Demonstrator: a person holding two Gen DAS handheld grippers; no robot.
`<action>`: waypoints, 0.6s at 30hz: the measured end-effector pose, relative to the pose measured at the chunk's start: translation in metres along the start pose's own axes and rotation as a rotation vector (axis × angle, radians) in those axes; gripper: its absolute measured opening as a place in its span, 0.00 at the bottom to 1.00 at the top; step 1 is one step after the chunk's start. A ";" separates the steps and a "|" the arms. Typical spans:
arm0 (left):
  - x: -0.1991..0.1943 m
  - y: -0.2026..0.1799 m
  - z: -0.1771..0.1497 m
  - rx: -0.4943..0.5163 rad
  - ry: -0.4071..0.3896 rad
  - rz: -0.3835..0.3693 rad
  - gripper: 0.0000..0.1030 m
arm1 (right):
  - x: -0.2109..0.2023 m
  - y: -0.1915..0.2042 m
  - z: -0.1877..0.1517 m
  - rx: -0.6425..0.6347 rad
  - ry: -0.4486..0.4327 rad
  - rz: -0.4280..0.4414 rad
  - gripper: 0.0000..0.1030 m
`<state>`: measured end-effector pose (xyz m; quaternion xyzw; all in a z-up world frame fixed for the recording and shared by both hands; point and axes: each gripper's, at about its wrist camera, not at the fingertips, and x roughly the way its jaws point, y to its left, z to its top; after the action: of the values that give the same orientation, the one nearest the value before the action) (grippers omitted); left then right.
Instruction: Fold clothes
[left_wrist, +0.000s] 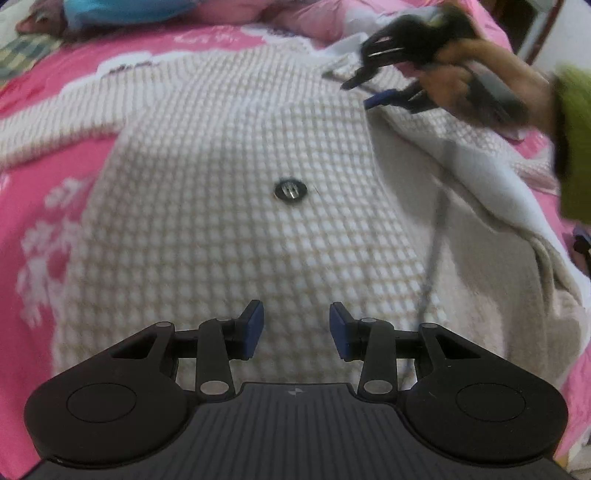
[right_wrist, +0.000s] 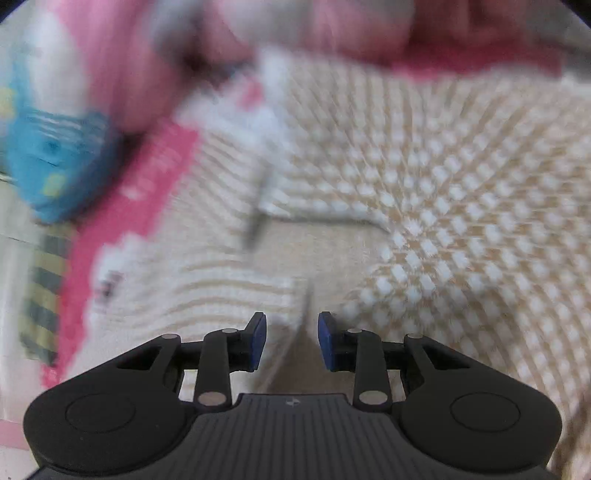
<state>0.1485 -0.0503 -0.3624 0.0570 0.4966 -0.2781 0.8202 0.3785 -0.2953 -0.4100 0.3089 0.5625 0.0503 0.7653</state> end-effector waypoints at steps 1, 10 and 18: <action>0.000 -0.003 -0.003 0.000 0.002 0.003 0.38 | 0.011 -0.002 0.007 0.018 0.036 -0.012 0.32; 0.002 -0.020 -0.015 0.059 0.001 0.029 0.38 | -0.010 0.023 0.005 -0.289 -0.071 0.018 0.04; 0.005 -0.017 -0.017 0.133 0.023 -0.004 0.40 | 0.016 0.047 -0.039 -0.857 -0.246 -0.223 0.14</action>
<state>0.1285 -0.0599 -0.3716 0.1136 0.4866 -0.3116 0.8082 0.3625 -0.2347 -0.4056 -0.0942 0.4257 0.1589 0.8858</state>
